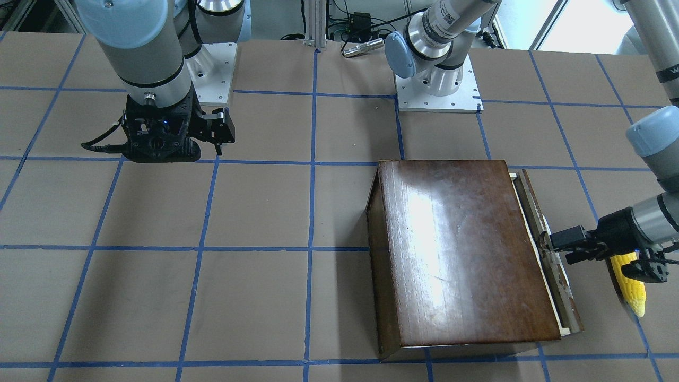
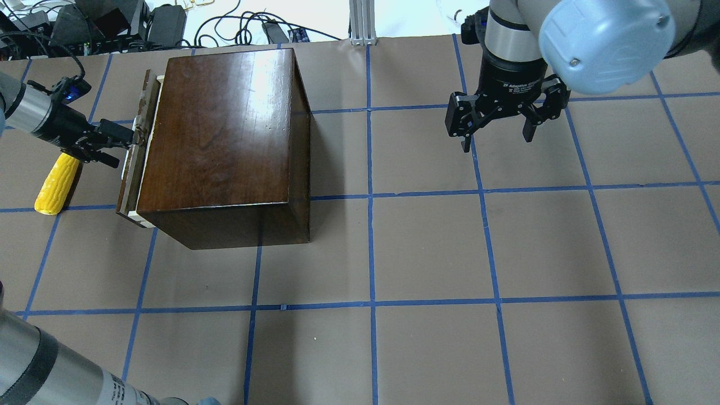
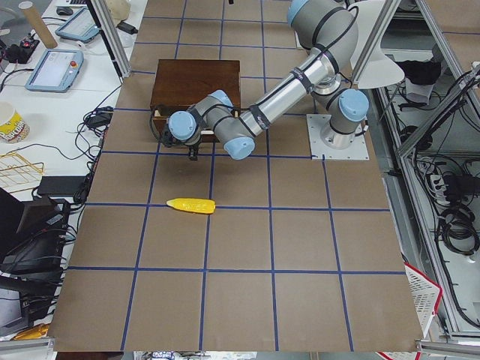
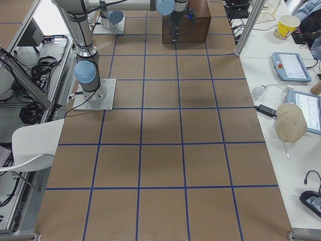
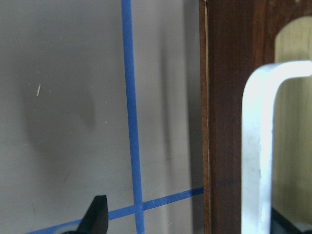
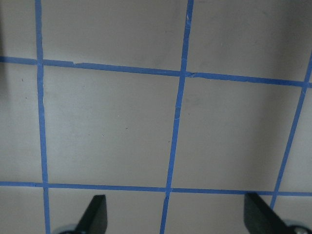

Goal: Open drawer and put corn inside
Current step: 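Pull the drawer open with the left gripper, away from the cabinet, then release the handle and move the left gripper over the yellow corn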

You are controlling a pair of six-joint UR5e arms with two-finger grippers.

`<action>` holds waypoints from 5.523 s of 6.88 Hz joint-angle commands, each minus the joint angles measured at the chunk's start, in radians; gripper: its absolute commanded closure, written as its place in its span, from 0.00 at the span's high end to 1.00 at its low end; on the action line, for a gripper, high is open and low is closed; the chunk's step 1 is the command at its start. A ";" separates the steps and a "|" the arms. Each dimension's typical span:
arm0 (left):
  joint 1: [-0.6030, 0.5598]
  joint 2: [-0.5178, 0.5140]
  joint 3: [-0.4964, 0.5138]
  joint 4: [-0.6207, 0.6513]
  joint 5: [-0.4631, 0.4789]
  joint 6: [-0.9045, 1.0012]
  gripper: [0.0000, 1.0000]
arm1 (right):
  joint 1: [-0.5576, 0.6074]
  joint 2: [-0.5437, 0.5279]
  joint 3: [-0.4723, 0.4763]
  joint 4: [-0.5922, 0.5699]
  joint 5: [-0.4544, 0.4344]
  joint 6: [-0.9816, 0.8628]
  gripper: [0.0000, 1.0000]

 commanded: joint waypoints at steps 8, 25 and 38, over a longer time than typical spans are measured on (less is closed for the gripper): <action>0.011 -0.013 0.037 -0.012 0.014 0.014 1.00 | 0.000 0.000 0.000 0.000 0.000 0.000 1.00; 0.068 -0.039 0.105 -0.006 0.077 0.072 1.00 | 0.000 0.000 0.000 0.000 0.000 0.000 1.00; 0.111 -0.015 0.193 -0.026 0.194 0.091 1.00 | 0.000 0.000 0.000 0.000 0.000 0.000 1.00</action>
